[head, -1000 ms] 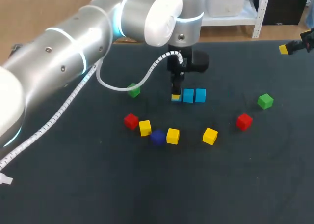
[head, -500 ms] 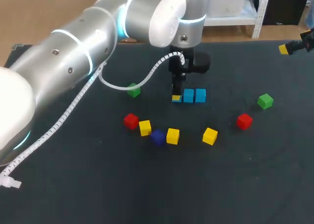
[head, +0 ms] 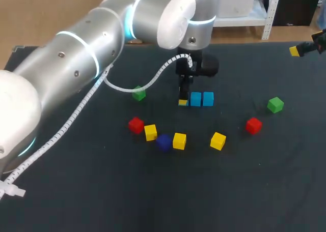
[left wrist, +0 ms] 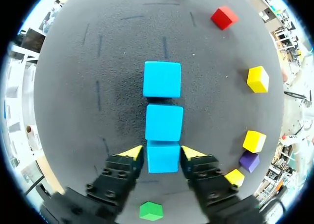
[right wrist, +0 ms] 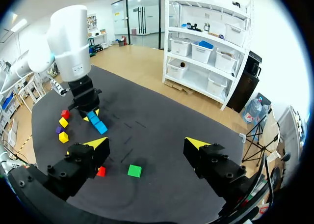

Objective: Place the blue cubes, place green cubes on the blue cubes, place the yellow cubes on the green cubes, then place the red cubes on the yellow cubes, and place purple cube on the red cubes.

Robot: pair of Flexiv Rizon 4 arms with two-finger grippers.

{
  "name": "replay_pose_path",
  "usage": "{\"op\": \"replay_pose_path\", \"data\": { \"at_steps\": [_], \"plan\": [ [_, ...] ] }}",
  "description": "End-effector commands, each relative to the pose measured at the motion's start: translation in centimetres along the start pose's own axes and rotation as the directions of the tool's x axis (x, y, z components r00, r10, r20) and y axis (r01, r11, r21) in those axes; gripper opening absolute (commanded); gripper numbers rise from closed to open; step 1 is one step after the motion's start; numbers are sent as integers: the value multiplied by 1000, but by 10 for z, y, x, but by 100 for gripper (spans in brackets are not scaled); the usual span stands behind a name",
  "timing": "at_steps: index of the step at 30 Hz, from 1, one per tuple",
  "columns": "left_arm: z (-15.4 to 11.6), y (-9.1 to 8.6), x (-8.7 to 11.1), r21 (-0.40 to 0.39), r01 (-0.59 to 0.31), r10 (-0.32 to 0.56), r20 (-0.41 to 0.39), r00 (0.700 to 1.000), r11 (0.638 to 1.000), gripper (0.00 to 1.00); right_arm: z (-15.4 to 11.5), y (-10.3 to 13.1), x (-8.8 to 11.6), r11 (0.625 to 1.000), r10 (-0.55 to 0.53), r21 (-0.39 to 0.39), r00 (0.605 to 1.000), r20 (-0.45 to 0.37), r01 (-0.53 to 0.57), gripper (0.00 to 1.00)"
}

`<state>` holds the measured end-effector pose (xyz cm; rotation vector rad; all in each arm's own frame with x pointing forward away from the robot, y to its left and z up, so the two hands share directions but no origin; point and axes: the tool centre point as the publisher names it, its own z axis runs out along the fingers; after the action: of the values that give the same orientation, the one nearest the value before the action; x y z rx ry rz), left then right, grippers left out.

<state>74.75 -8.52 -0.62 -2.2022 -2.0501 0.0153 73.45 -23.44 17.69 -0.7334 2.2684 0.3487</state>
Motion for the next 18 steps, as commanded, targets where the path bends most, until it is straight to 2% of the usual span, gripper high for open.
{"op": "replay_pose_path", "data": {
  "at_steps": [1,5,13,18],
  "plan": [
    [-2,4,-1,9,-1,1,-8,1000,1000,100,-1,-1,0,1000,-1,-7,1000,1,1,100],
    [-6,4,7,4,1,-1,1,1000,1000,100,-1,-1,0,1000,-1,-7,1000,1,1,100],
    [-12,7,42,-21,74,-73,4,997,997,100,-1,-1,0,1000,-1,-7,1000,1,1,100],
    [-14,7,49,-29,83,-83,12,997,996,100,-1,-1,0,1000,-1,-7,1000,1,1,100]
  ]
}}
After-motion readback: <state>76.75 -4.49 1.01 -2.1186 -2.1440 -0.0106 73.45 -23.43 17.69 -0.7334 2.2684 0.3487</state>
